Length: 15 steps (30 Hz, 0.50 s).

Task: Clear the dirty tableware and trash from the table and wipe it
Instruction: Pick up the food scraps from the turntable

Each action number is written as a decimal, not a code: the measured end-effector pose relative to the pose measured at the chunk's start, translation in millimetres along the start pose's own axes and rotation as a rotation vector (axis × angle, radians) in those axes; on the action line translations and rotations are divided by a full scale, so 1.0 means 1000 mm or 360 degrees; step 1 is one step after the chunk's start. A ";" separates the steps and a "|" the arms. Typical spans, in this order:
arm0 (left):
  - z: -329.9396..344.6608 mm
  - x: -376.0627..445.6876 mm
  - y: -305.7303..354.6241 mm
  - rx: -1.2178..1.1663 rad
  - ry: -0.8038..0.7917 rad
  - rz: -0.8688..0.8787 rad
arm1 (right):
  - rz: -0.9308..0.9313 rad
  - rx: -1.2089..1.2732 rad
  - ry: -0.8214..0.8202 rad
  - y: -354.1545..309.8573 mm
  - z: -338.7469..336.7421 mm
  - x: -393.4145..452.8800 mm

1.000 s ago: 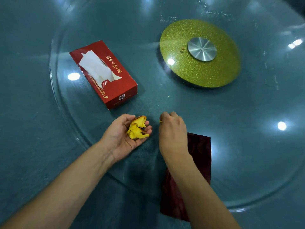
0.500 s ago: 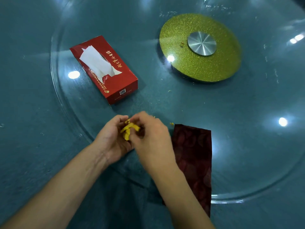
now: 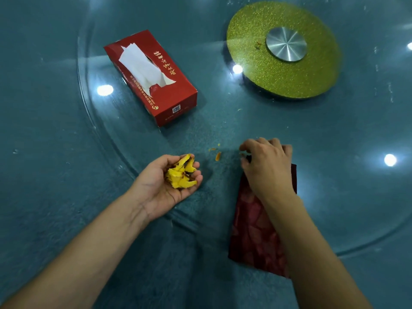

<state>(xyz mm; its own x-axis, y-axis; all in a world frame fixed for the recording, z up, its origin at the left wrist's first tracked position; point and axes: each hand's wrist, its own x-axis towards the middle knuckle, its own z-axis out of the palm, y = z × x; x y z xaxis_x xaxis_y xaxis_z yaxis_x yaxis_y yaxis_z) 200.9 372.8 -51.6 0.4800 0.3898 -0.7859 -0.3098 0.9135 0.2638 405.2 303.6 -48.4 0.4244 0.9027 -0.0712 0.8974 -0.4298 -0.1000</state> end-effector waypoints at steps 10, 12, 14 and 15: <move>-0.007 -0.003 0.000 0.0005 0.0006 0.0008 | -0.0159 0.0229 -0.0147 -0.022 0.004 0.006; -0.007 -0.004 -0.001 0.0010 0.0006 0.0010 | -0.0162 0.0620 -0.0081 -0.033 -0.005 -0.001; -0.007 -0.003 -0.001 0.0008 0.0007 0.0007 | -0.0202 0.1116 -0.0136 -0.051 -0.019 -0.012; -0.007 -0.003 -0.002 0.0022 0.0003 0.0006 | -0.0245 0.1274 -0.0201 -0.061 -0.025 -0.017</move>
<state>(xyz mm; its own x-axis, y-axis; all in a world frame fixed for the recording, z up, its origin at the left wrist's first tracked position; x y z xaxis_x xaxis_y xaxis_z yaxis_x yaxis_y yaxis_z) 194.7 369.2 -53.4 0.4772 0.3929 -0.7861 -0.3000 0.9136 0.2745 346.3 314.5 -16.2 0.2439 0.9641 -0.1049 0.5666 -0.2294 -0.7914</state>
